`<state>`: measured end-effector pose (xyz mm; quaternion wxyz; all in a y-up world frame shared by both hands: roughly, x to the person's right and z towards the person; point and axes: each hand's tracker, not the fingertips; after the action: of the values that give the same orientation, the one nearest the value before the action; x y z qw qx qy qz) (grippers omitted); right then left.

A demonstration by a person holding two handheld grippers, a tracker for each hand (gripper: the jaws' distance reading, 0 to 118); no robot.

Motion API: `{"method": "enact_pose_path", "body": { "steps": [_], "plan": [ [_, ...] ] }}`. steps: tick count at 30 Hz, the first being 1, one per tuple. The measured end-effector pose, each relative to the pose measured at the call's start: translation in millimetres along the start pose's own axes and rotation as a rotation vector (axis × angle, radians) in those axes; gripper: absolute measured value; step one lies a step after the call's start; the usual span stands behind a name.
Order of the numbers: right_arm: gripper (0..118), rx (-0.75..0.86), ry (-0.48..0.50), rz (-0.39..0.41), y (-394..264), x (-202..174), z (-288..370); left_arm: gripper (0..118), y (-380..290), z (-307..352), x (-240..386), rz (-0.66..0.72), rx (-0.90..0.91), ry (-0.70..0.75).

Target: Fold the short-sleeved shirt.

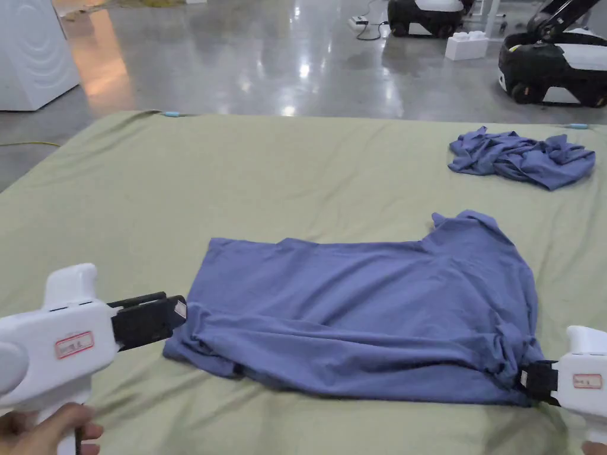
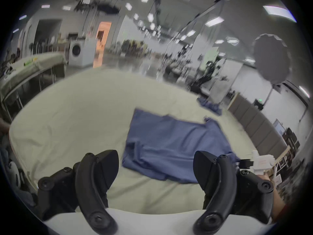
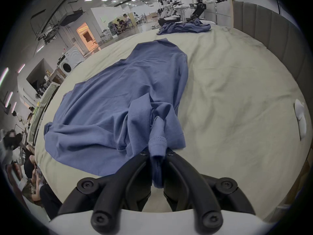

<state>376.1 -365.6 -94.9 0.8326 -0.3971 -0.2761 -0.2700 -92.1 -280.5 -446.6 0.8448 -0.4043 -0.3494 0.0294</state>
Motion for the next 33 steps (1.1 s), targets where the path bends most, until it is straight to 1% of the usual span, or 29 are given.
{"method": "enact_pose_path", "body": {
  "steps": [1, 3, 5, 6, 7, 8, 10, 11, 12, 13, 16, 18, 20, 21, 24, 25, 28, 33],
  "plan": [
    [13, -0.001, 0.001, -0.005, -1.8, -1.0, -0.6, 101, 3.2, -26.0, -12.6, 0.045, -0.090, 0.014],
    [13, 0.004, -0.002, -0.003, -3.6, -3.6, 1.1, 101, 0.7, -63.4, -25.3, 0.073, -0.181, 0.031],
    [13, 0.003, 0.000, -0.006, -1.2, -4.1, 2.9, 101, -3.7, -84.5, -28.1, 0.026, -0.246, 0.114],
    [13, 0.000, 0.001, -0.008, -1.2, -4.8, 3.2, 100, -6.0, -89.4, -26.7, 0.000, -0.235, 0.136],
    [13, -0.003, 0.002, -0.006, -1.2, -6.3, 3.5, 96, -6.1, -95.2, -25.4, -0.037, -0.258, 0.148],
    [13, -0.006, 0.000, 0.002, 1.6, -6.2, 3.5, 88, -7.2, -101.1, -24.0, -0.036, -0.296, 0.132],
    [13, -0.012, -0.006, 0.016, 0.8, -10.2, 3.2, 71, -11.2, -109.7, -30.6, -0.049, -0.278, 0.143],
    [13, -0.013, -0.008, 0.021, 0.5, -11.8, 4.0, 54, -11.6, -111.2, -27.3, -0.068, -0.285, 0.153],
    [13, -0.013, -0.008, 0.026, 3.1, -8.9, 2.9, 25, -10.3, -111.0, -23.6, -0.090, -0.278, 0.148],
    [13, -0.013, -0.008, 0.029, 2.6, -9.3, 3.3, 9, -11.2, -104.1, -18.6, -0.102, -0.240, 0.125],
    [13, -0.010, -0.009, 0.026, 2.6, -8.3, 5.3, 8, -5.5, -101.3, -12.9, -0.093, -0.251, 0.092],
    [13, -0.001, -0.002, 0.002, 2.1, -7.4, 9.2, 8, -2.6, -98.2, -16.2, -0.088, -0.245, 0.090],
    [13, 0.015, 0.029, -0.037, 2.7, -2.2, 16.0, 8, -2.1, -89.5, -24.4, -0.019, -0.224, 0.041],
    [13, 0.020, 0.037, -0.041, 2.5, -0.7, 20.4, 8, -2.7, -84.5, -27.6, 0.006, -0.211, 0.024],
    [13, 0.032, 0.060, -0.041, 4.1, 1.0, 33.9, 8, -0.2, -70.5, -37.0, 0.030, -0.194, 0.005],
    [13, 0.036, 0.066, -0.041, 5.0, 1.3, 37.8, 8, -2.6, -62.9, -31.1, 0.047, -0.195, -0.013],
    [13, 0.055, 0.106, -0.069, 7.4, 3.6, 50.4, 8, -3.5, -50.6, -30.2, 0.062, -0.181, -0.033],
    [12, 0.074, 0.139, -0.090, 5.9, 4.4, 69.2, 8, -4.6, -36.7, -24.8, 0.095, -0.175, -0.064]
  ]
}}
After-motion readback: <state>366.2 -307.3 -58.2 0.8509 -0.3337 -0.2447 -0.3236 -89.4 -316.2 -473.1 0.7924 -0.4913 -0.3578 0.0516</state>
